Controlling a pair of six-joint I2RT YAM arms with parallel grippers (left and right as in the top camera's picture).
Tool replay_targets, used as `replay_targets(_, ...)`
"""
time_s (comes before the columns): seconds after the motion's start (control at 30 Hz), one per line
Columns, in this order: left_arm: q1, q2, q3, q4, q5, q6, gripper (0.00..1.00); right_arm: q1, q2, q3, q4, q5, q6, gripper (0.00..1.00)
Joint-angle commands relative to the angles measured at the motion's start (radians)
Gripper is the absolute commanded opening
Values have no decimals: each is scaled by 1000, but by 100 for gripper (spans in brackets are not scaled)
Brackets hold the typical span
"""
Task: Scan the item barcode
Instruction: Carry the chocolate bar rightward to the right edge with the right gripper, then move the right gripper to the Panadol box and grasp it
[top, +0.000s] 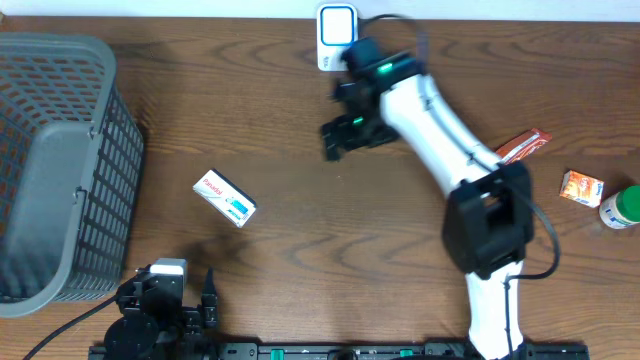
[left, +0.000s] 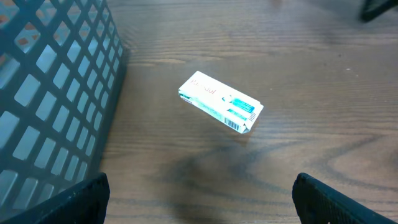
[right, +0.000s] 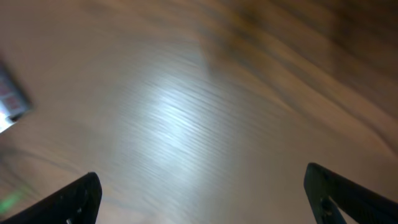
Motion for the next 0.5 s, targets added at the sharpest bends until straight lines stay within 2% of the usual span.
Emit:
replay_targets(0.0, 4, -5, -2, 0, 2, -2, 93, 115, -28, 18, 73, 21, -133, 99)
replay_targets(0.23, 4, -5, -2, 0, 2, -2, 93, 237, -24, 18, 224, -146, -148, 99)
replay_targets(0.47, 4, -5, -2, 0, 2, -2, 93, 345, 15, 18, 327, 7, -179, 99)
